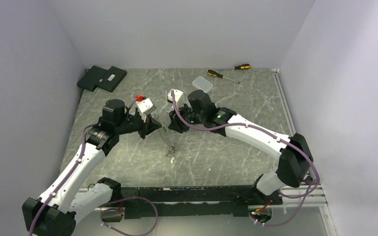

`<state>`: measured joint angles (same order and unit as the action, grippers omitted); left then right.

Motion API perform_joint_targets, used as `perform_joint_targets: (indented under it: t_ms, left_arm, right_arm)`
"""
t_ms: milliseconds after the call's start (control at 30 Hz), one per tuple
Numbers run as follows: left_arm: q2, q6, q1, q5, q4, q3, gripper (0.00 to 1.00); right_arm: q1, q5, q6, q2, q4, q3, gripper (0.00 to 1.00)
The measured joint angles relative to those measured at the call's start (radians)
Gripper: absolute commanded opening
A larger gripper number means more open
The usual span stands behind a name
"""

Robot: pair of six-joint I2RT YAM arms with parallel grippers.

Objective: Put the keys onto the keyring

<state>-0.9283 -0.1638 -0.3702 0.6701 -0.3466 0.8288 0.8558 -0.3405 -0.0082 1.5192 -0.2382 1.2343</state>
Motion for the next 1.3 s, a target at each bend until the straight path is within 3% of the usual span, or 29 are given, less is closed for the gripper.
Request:
perform_joint_targets:
  t_ms: [267,567,933,1133,1300]
  left_arm:
    - [0.046,0.000,0.000,0.019,0.000,0.000,0.00]
    - [0.072,0.010,0.000,0.149,0.055,0.000,0.00]
    - [0.074,0.031,0.000,0.293,0.127,-0.008,0.00]
    - [0.074,0.032,0.000,0.311,0.146,-0.009,0.00]
    - [0.074,0.032,0.000,0.314,0.154,-0.010,0.00]
  right_arm:
    - [-0.025,-0.095,-0.137,-0.122,0.000,-0.076,0.44]
    - [-0.044,-0.327,-0.212,-0.193,0.029,-0.076,0.36]
    - [-0.045,-0.438,-0.221,-0.183,0.029,-0.072,0.28]
    - [-0.048,-0.452,-0.218,-0.183,0.029,-0.067,0.29]
    - [-0.050,-0.450,-0.215,-0.173,0.027,-0.055,0.37]
